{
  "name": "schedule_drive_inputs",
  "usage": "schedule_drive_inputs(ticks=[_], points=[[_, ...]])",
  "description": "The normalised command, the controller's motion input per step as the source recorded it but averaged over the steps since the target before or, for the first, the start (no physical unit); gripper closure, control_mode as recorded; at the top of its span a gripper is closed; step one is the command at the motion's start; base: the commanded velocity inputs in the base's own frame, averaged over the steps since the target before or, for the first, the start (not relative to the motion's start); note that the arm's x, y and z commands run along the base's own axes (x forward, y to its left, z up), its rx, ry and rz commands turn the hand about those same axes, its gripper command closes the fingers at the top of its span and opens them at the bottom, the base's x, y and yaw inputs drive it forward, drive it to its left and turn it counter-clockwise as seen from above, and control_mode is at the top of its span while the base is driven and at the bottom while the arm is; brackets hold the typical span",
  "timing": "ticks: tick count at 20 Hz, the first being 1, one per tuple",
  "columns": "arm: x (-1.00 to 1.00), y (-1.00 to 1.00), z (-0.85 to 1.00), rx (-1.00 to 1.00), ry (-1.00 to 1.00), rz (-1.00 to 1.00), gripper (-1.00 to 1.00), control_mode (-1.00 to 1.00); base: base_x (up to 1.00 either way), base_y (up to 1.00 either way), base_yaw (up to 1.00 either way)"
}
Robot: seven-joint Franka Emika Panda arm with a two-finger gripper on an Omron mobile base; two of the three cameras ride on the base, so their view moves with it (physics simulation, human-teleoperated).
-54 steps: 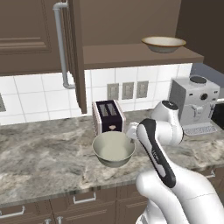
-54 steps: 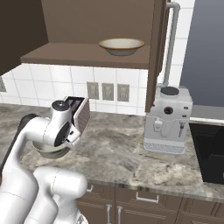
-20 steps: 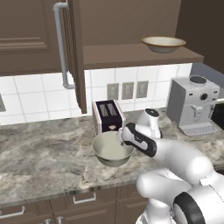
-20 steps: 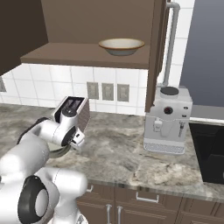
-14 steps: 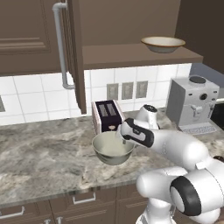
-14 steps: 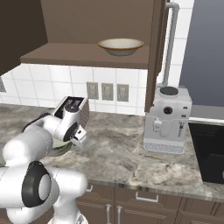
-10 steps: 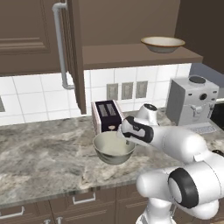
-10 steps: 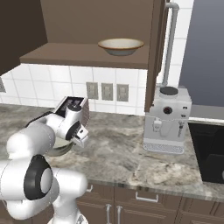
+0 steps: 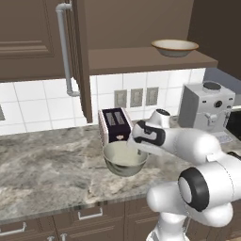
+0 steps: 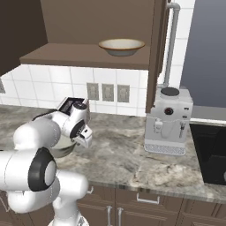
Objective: Open the cabinet. Pick the bowls from the counter and place them in the cabinet. Then close the cabinet.
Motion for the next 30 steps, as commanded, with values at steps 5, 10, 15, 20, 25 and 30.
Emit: schedule_drive_inputs(ticks=[5, 10, 15, 20, 25, 30], points=[[-0.36, -0.10, 0.29, 0.00, -0.23, -0.02, 1.00, -1.00, 0.00, 0.00, 0.00], [-0.38, -0.08, 0.38, 0.00, -0.24, -0.08, 1.00, -1.00, 0.00, 0.00, 0.00], [-0.35, -0.02, 0.25, 0.00, -0.12, -0.16, 1.00, -1.00, 0.00, 0.00, 0.00], [-0.30, 0.00, 0.22, 0.00, -0.03, -0.21, 1.00, -1.00, 0.00, 0.00, 0.00], [-0.24, -0.01, 0.44, 0.00, -0.05, -0.22, 1.00, -1.00, 0.00, 0.00, 0.00], [-0.27, -0.05, 0.40, 0.01, -0.07, -0.22, 1.00, -1.00, 0.00, 0.00, 0.00]])
